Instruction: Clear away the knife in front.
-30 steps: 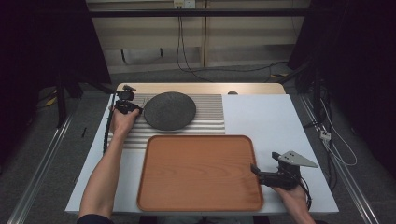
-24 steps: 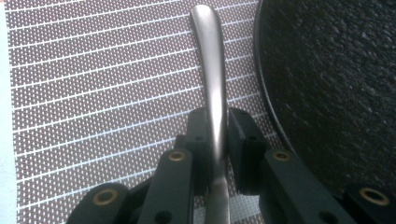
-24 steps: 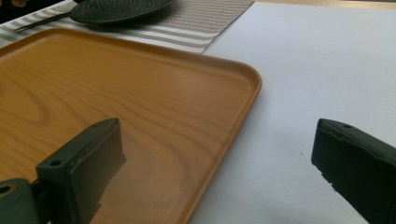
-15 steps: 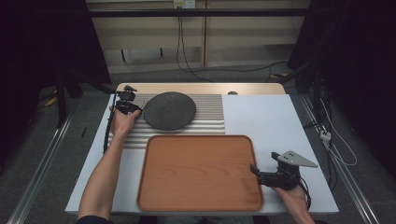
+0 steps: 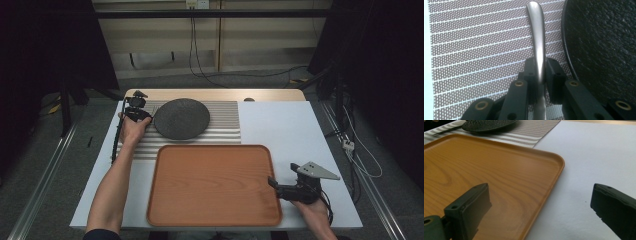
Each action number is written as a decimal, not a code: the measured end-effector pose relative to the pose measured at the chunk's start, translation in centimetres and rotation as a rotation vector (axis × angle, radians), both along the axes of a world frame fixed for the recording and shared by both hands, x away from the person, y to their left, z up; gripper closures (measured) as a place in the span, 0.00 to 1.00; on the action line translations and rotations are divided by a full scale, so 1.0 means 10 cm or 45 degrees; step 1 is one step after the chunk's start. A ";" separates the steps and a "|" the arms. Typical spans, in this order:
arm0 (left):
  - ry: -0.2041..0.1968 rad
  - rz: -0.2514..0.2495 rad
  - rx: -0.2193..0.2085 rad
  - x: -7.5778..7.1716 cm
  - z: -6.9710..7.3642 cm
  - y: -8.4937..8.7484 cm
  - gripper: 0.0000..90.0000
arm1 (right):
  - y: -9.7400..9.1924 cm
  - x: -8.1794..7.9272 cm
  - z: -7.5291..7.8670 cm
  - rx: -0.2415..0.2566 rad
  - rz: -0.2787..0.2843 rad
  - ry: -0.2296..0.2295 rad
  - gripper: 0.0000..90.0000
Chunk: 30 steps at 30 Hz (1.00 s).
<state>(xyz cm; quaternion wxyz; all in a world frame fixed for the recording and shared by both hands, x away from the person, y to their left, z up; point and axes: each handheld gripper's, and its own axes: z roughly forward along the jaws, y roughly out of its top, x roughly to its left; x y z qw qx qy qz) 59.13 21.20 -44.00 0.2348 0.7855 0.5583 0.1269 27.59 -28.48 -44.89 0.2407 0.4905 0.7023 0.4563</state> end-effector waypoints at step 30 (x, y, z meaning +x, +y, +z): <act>-0.005 -0.029 -0.018 -0.12 0.15 0.16 0.89 | 0.01 0.02 -0.01 0.003 -0.003 0.004 0.03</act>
